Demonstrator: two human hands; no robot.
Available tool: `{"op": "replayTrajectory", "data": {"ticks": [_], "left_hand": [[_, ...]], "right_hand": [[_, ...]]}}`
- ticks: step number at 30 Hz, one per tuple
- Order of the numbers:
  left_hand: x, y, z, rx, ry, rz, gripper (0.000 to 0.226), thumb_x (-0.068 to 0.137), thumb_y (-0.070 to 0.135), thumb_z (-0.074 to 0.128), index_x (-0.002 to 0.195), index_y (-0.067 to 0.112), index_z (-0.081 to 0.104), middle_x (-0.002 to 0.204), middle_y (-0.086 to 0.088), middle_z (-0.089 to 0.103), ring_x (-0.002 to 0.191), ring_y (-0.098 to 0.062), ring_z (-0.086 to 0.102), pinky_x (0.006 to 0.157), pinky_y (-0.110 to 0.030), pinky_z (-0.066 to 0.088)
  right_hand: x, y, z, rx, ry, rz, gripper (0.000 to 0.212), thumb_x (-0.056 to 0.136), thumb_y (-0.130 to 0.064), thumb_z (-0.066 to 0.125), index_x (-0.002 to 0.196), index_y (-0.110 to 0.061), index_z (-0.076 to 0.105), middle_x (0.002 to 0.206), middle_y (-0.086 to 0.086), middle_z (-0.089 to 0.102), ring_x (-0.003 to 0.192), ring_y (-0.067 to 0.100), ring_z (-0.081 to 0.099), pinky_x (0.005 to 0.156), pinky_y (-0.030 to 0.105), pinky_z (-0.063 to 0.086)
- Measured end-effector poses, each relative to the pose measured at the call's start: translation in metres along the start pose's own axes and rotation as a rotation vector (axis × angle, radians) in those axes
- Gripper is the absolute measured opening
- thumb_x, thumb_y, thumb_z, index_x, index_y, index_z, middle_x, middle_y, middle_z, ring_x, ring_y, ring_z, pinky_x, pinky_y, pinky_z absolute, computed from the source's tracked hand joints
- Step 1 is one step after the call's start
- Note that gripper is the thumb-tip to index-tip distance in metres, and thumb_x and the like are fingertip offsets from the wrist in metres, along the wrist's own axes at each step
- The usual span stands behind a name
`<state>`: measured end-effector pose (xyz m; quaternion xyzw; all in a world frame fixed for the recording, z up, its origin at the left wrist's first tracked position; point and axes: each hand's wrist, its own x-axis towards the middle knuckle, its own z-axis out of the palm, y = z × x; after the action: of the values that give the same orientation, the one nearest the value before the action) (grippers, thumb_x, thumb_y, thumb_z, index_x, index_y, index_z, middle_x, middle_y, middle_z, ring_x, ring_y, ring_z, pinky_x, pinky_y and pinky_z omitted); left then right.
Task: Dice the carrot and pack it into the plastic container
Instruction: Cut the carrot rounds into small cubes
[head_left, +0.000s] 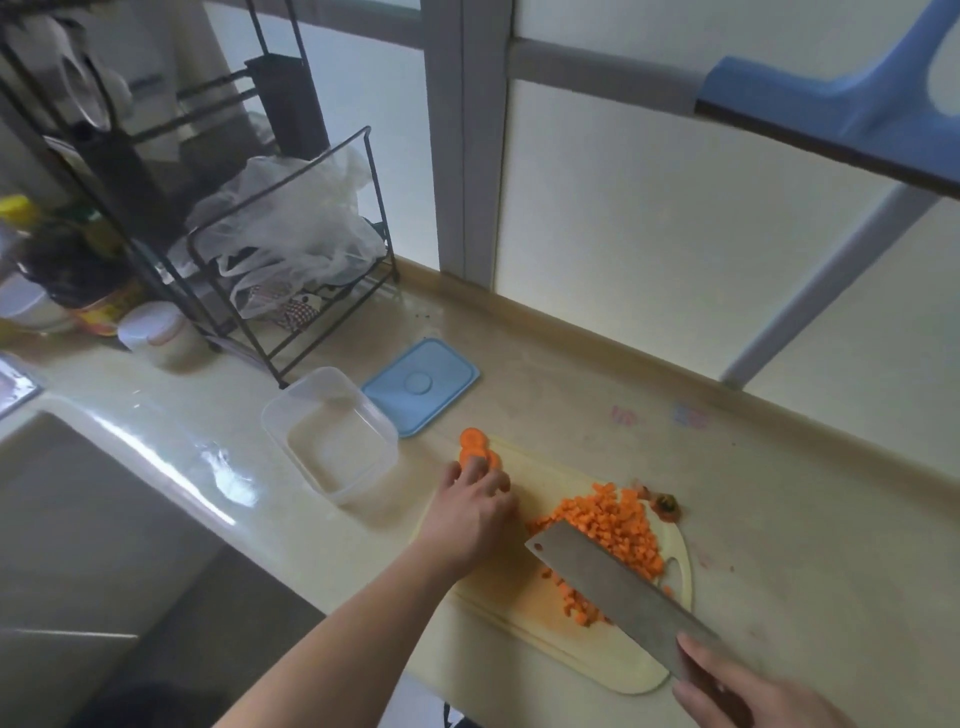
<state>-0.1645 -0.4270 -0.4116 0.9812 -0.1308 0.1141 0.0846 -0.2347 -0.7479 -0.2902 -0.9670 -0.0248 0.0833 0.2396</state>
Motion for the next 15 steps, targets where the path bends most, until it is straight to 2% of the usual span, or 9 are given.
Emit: {"op": "replayTrajectory", "data": {"ticks": [1,2,4,6,8,10,11,13,15], "left_hand": [[0.001,0.000,-0.001,-0.024,0.019,0.002,0.011,0.081,0.037,0.076,0.089,0.029,0.076,0.098,0.008,0.066,0.104,-0.022,0.045,0.081,-0.037,0.030],[0.002,0.000,-0.006,-0.072,0.046,-0.020,0.015,0.086,0.038,0.065,0.089,0.028,0.076,0.095,0.008,0.068,0.103,-0.021,0.045,0.079,-0.036,0.029],[0.000,-0.001,-0.014,-0.232,0.144,-0.087,0.025,0.089,0.035,0.053,0.093,0.023,0.075,0.091,0.006,0.071,0.098,-0.019,0.046,0.077,-0.035,0.029],[-0.009,-0.003,-0.025,-0.356,0.258,-0.169,0.023,0.089,0.028,0.053,0.103,0.021,0.071,0.088,0.005,0.072,0.089,-0.015,0.047,0.076,-0.032,0.030],[-0.024,-0.012,-0.030,-0.444,0.320,-0.304,0.026,0.090,0.022,0.058,0.116,0.021,0.065,0.086,0.007,0.068,0.083,-0.012,0.049,0.076,-0.028,0.034],[-0.043,-0.018,-0.033,-0.522,0.327,-0.473,0.027,0.094,0.014,0.064,0.120,0.021,0.063,0.091,0.018,0.062,0.084,-0.009,0.053,0.081,-0.030,0.042],[-0.050,-0.019,-0.035,-0.545,0.319,-0.532,0.025,0.094,0.010,0.067,0.117,0.019,0.064,0.090,0.025,0.060,0.084,-0.004,0.054,0.081,-0.031,0.046],[-0.062,-0.015,-0.037,-0.607,0.295,-0.538,0.022,0.092,0.004,0.070,0.109,0.018,0.065,0.090,0.034,0.062,0.085,0.006,0.056,0.082,-0.024,0.048],[-0.069,-0.001,-0.041,-0.671,0.245,-0.416,0.023,0.089,0.007,0.071,0.103,0.024,0.064,0.101,0.034,0.062,0.085,0.013,0.057,0.083,-0.007,0.042]], "right_hand": [[-0.001,0.001,-0.002,0.027,-0.019,0.019,0.045,0.058,-0.088,0.051,0.099,-0.087,0.033,0.058,-0.024,0.061,0.049,-0.011,0.057,0.054,0.000,0.040],[-0.004,0.001,-0.003,0.063,-0.066,0.047,0.045,0.057,-0.082,0.058,0.096,-0.087,0.036,0.058,-0.029,0.059,0.052,-0.013,0.057,0.055,-0.002,0.040],[-0.010,-0.008,0.001,0.130,-0.140,0.080,0.056,0.058,-0.051,0.084,0.087,-0.082,0.048,0.063,-0.034,0.063,0.058,-0.016,0.060,0.062,-0.005,0.040],[-0.011,-0.012,0.009,0.152,-0.143,0.052,0.056,0.061,-0.027,0.089,0.077,-0.072,0.061,0.072,-0.032,0.069,0.069,-0.016,0.064,0.070,-0.004,0.041],[-0.010,-0.020,0.011,0.214,-0.165,0.041,0.041,0.067,-0.032,0.083,0.074,-0.068,0.064,0.076,-0.025,0.072,0.073,-0.012,0.065,0.071,0.002,0.045],[-0.005,-0.026,0.014,0.282,-0.190,0.050,0.023,0.067,-0.047,0.076,0.075,-0.067,0.065,0.070,-0.018,0.073,0.062,-0.010,0.061,0.063,0.008,0.046],[-0.003,-0.028,0.016,0.294,-0.199,0.046,0.020,0.069,-0.048,0.075,0.077,-0.064,0.067,0.064,-0.017,0.071,0.055,-0.007,0.057,0.058,0.010,0.044],[0.001,-0.033,0.020,0.323,-0.223,0.062,0.018,0.075,-0.042,0.075,0.084,-0.057,0.070,0.048,-0.013,0.060,0.043,0.000,0.045,0.051,0.015,0.039],[0.003,-0.038,0.022,0.352,-0.229,0.106,0.017,0.077,-0.042,0.073,0.086,-0.056,0.072,0.042,-0.007,0.046,0.043,0.006,0.039,0.053,0.018,0.034]]}}
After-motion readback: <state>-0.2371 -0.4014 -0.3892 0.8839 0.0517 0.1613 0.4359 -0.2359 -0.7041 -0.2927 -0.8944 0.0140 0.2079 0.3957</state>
